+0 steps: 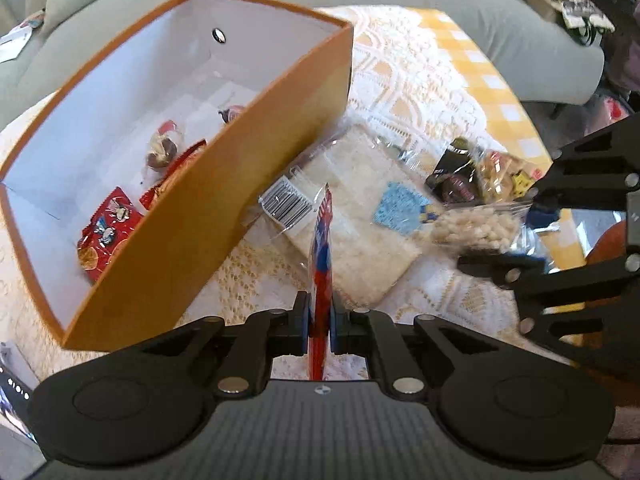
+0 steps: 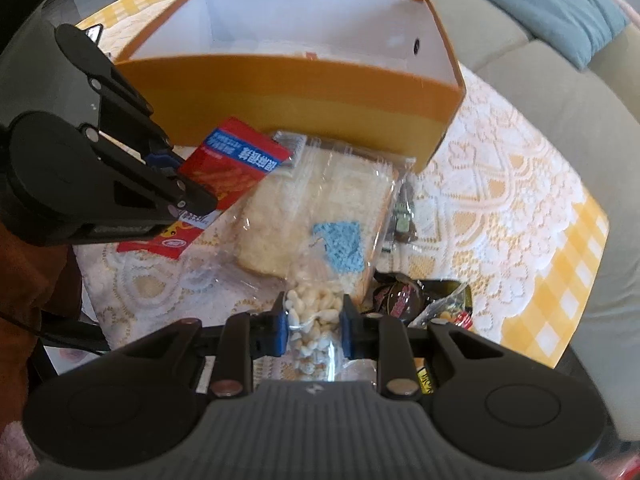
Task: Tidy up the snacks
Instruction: 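Lift the red packet and Mimi bag and carry them over the orange box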
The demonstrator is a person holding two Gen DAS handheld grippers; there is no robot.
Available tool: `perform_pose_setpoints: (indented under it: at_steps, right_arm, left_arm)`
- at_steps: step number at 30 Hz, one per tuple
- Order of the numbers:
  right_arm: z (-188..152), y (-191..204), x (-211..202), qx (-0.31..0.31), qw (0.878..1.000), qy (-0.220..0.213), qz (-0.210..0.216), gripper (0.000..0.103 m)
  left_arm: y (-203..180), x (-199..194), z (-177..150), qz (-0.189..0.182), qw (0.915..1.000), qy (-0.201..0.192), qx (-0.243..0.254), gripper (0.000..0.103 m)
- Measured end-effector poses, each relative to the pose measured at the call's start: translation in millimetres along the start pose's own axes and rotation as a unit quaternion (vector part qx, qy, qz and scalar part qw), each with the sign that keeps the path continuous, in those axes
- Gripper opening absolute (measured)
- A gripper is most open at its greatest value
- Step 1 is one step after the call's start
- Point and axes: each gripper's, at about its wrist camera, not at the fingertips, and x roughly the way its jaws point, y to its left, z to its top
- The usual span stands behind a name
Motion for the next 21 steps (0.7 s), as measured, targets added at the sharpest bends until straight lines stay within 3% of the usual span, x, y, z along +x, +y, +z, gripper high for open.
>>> perform_pose_setpoints:
  at_steps: [5,12,21]
  right_arm:
    - [8.6,7.7,-17.3,-0.008,1.000,-0.017,0.003,0.022]
    - [23.8,13.2,-40.3,-0.023,0.999,-0.042,-0.007,0.022]
    - [63.6,11.7,-66.8,-0.052,0.995,-0.080,-0.029,0.022]
  left_arm:
    - [-2.9,-23.8,4.3,-0.015,0.9998,-0.013,-0.006,0.009]
    - [0.3,-61.2,15.5,-0.003,0.9989,-0.045,-0.015,0.009]
    - [27.4,-88.8,47.8,0.023,0.9944,-0.083,-0.061,0.009]
